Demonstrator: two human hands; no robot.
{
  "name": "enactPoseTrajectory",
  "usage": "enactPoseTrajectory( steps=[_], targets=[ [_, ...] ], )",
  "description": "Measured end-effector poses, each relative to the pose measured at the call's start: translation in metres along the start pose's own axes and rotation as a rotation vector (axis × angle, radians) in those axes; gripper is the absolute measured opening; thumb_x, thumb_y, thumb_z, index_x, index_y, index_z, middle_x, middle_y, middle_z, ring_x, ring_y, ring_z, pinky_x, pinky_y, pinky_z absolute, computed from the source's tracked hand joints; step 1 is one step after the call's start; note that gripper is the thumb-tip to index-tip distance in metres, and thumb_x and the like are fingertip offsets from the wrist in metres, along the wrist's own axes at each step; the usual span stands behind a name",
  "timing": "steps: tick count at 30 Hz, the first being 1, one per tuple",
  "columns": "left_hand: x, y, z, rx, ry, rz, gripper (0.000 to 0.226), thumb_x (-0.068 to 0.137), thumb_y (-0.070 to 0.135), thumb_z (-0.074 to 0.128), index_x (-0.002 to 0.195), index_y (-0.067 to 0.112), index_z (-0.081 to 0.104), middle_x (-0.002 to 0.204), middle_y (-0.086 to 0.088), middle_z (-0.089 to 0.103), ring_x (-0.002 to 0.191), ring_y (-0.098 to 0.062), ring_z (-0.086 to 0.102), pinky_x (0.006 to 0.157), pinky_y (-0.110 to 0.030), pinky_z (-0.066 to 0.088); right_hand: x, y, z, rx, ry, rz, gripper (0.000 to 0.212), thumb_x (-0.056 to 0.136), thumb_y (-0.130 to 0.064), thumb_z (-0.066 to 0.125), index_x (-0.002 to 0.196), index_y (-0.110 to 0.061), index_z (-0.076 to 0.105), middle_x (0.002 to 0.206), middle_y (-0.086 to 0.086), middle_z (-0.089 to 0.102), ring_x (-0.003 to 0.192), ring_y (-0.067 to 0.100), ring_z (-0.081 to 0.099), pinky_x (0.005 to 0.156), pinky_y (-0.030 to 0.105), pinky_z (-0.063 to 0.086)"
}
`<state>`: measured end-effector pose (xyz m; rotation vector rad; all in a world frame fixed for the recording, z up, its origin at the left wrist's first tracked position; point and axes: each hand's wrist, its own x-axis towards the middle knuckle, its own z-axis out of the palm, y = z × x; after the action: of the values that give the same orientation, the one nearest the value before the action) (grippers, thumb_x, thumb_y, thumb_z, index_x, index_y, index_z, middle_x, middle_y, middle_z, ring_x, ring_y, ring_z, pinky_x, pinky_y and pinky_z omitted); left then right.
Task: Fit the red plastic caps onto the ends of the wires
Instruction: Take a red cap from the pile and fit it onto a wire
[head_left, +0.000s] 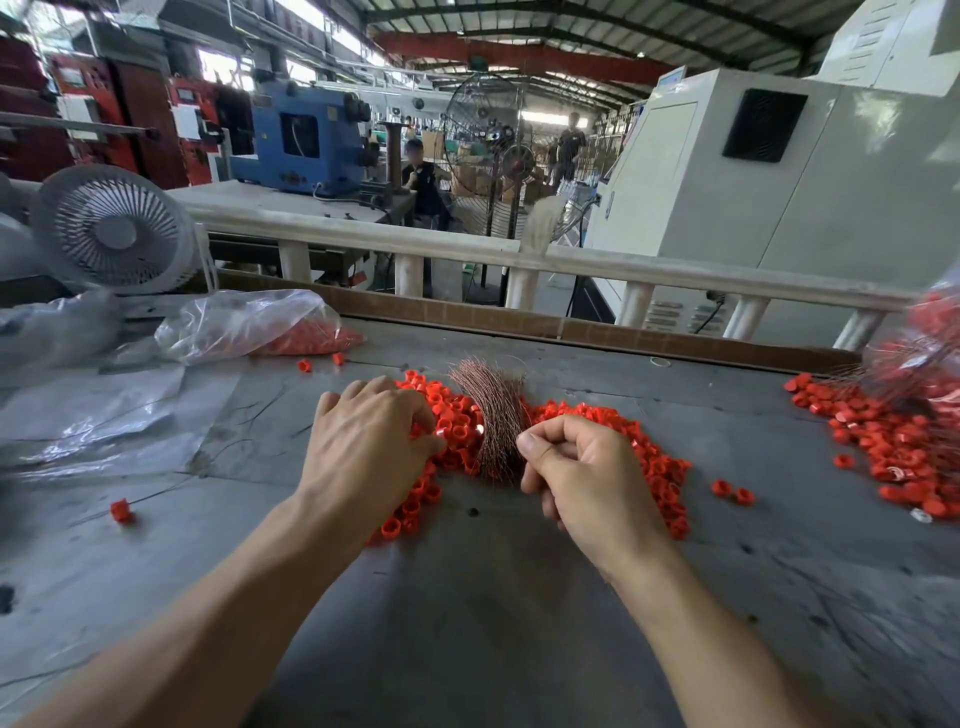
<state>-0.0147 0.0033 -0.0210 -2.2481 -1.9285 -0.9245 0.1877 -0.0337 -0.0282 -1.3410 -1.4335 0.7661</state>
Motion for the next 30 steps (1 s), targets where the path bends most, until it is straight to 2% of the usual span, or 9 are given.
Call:
enactPoseTrajectory(
  steps=[8,13,17,26,30],
  targets=[
    [0.005,0.003,0.009,0.05,-0.027,0.056,0.03,0.089,0.052,0.069,0.118,0.044,0.068,0.116,0.012,0.058,0.118,-0.016,0.049,0.096,-0.034,0.029,-0.002,-0.001,0.0,-0.05,-0.007,-0.017,0.017,0.099,-0.021,0.065,0.082,-0.02,0.068,0.064,-0.001,0.071,0.047,0.012,0.052,0.048,0.027,0.041],
    [0.005,0.001,0.013,0.043,-0.002,0.072,0.021,0.089,0.045,0.071,0.11,0.043,0.072,0.112,0.011,0.059,0.113,-0.017,0.05,0.092,-0.032,0.027,-0.002,-0.002,0.002,-0.061,-0.006,-0.003,0.018,0.098,-0.022,0.065,0.08,-0.02,0.068,0.064,-0.001,0.071,0.048,0.009,0.052,0.055,0.029,0.041],
    [0.006,0.001,0.016,0.047,0.001,0.069,0.023,0.088,0.049,0.071,0.11,0.042,0.071,0.111,0.011,0.058,0.113,-0.017,0.05,0.094,-0.033,0.029,-0.003,-0.003,0.002,-0.069,-0.007,-0.002,0.018,0.098,-0.022,0.065,0.08,-0.021,0.069,0.065,0.0,0.071,0.05,0.008,0.053,0.058,0.03,0.041],
    [0.007,0.001,0.017,0.018,0.027,0.077,0.017,0.09,0.047,0.069,0.104,0.039,0.071,0.107,0.013,0.058,0.11,-0.015,0.05,0.094,-0.032,0.029,-0.003,-0.002,0.002,-0.084,-0.01,-0.003,0.018,0.098,-0.024,0.065,0.081,-0.022,0.069,0.065,-0.002,0.071,0.049,0.01,0.052,0.054,0.03,0.042],
    [0.006,0.005,0.012,-0.07,0.094,0.086,0.008,0.091,0.04,0.069,0.095,0.034,0.068,0.096,0.015,0.064,0.1,-0.014,0.057,0.091,-0.032,0.033,-0.002,-0.001,0.002,-0.081,-0.004,-0.011,0.018,0.098,-0.024,0.065,0.081,-0.022,0.069,0.065,-0.002,0.071,0.048,0.008,0.053,0.053,0.028,0.041]
  ],
)
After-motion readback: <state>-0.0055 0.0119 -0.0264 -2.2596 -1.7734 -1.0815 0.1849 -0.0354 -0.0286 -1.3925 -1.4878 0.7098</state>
